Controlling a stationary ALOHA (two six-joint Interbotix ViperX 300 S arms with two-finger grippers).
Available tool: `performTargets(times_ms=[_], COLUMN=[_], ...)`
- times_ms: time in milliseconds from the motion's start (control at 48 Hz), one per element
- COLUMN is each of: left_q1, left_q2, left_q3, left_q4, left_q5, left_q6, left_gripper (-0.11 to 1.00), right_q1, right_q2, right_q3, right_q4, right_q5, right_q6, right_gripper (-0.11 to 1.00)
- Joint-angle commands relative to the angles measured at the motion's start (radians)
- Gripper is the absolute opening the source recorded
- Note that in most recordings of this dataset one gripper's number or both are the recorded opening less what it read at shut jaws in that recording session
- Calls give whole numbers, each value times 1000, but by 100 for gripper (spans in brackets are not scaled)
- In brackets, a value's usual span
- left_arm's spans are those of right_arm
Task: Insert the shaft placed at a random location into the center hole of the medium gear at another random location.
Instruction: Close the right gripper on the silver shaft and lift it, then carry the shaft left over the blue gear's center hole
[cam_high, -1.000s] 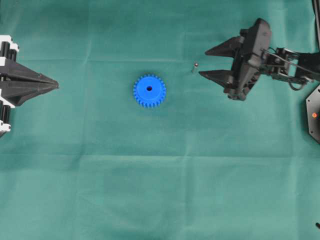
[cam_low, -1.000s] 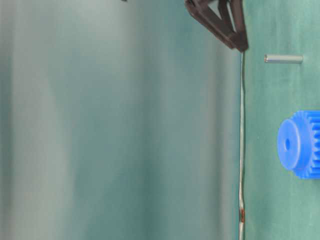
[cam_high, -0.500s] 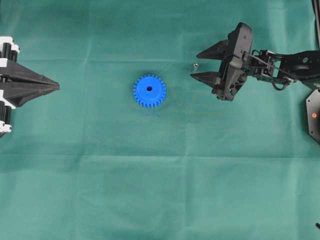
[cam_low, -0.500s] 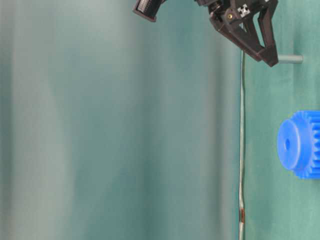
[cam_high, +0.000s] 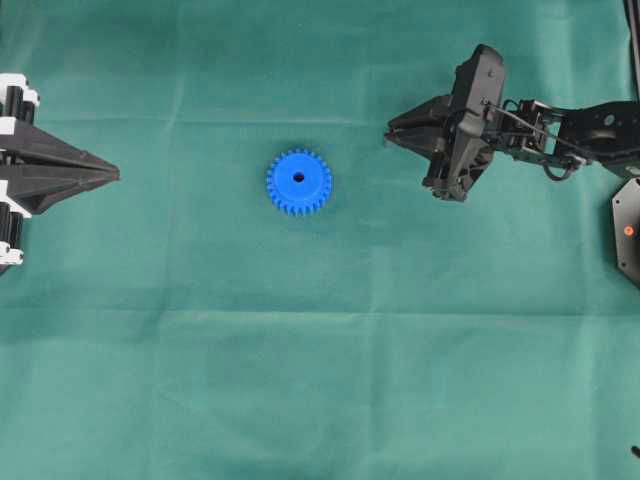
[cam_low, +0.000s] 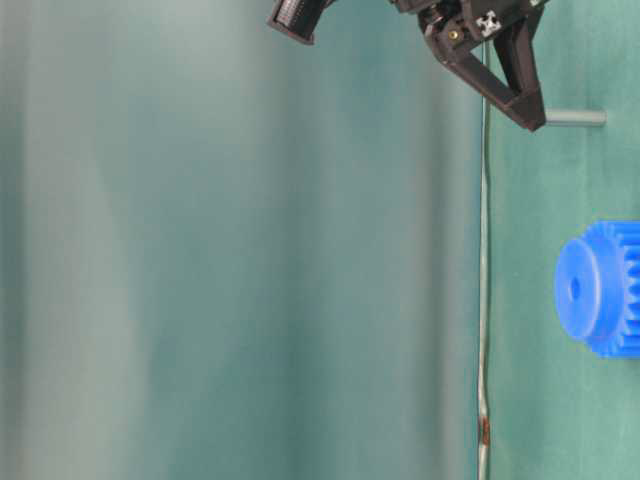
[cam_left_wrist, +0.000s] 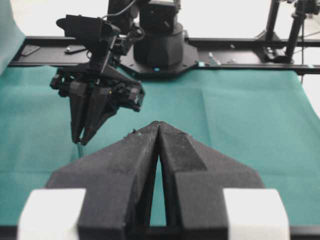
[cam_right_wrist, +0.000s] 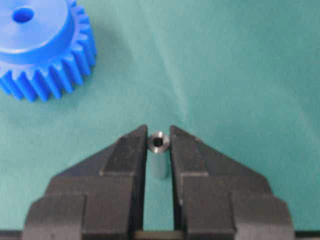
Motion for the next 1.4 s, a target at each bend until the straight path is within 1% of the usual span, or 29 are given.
performTargets(times_ms=[0, 229, 354, 500, 709, 855, 959, 1251, 1376], left_q1=[-2, 0, 0, 0, -2, 0, 0, -2, 0], left_q2=[6, 6, 6, 6, 6, 6, 6, 6, 6], left_q3=[-26, -26, -26, -26, -26, -26, -26, -26, -26], left_q4=[3, 3, 3, 3, 3, 3, 3, 3, 3], left_q5=[-5, 3, 5, 5, 5, 3, 5, 5, 5], left_q6=[-2, -3, -3, -3, -3, -3, -3, -3, -3], left_gripper=[0, 0, 0, 0, 0, 0, 0, 0, 0], right_q1=[-3, -5, -5, -3, -2, 2, 2, 6, 25], right_q2=[-9, -11, -23, -83, -202, -267, -284, -276, -264], right_q3=[-14, -14, -23, -46, -86, -100, -97, -100, -114], right_q4=[-2, -3, -3, -3, -3, -3, -2, 0, 2], right_q5=[-6, -6, 15, 97, 229, 290, 304, 307, 301], right_q6=[-3, -6, -6, -12, -15, -15, -15, -14, -11], right_gripper=[13, 13, 13, 13, 13, 13, 13, 13, 13])
